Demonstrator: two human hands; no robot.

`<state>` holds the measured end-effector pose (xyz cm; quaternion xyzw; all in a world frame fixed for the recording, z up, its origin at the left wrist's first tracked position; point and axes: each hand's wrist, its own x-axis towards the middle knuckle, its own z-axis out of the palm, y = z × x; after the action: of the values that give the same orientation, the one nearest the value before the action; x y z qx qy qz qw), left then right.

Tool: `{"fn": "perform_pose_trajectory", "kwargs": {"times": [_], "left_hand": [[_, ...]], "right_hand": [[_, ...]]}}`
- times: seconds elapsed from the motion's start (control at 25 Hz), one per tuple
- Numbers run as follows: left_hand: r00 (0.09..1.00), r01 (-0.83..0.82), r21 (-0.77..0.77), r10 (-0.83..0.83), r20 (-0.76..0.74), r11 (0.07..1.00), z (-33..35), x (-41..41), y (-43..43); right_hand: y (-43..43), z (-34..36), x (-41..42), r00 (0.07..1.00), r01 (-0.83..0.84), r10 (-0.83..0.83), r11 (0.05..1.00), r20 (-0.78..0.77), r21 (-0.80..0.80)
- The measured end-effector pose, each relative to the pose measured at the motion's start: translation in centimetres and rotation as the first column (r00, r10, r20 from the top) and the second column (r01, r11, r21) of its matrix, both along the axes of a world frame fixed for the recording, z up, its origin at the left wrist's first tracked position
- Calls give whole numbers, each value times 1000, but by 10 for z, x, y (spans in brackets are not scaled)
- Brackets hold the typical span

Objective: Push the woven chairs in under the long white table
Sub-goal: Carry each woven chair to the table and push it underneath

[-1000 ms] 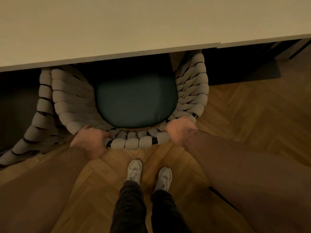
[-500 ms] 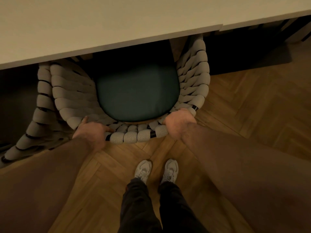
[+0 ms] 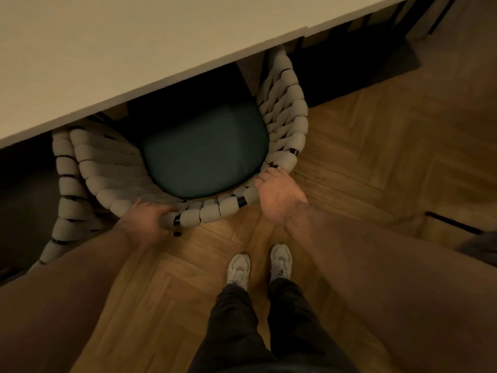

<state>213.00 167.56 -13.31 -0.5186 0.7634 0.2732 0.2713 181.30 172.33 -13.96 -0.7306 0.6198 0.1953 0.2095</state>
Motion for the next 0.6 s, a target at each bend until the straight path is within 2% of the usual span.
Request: {"fn": "perform_pose_trajectory", "kwargs": {"times": [0.08,0.16,0.24,0.36,0.48,0.6], "left_hand": [[997,-79,63,80,-11,995,13,0,2],[998,-68,34,67,19,997,20,-8,8],[1000,-18,-44,18,-1,999,30,-26,17],[994,75,-119,-84,-70,990,49,-68,32],[974,156,-105,-171,-150,982,68,-114,42],[941,308,-54,-312,-131,950,87,-158,46]], "right_hand": [[14,15,-1,980,129,-135,990,149,50],[36,33,-8,920,277,-291,957,263,87],[68,51,-21,863,408,-422,907,278,110],[130,68,-55,784,578,-591,806,190,123],[199,81,-94,581,800,-802,594,142,86],[264,100,-128,355,930,-916,367,185,33]]}}
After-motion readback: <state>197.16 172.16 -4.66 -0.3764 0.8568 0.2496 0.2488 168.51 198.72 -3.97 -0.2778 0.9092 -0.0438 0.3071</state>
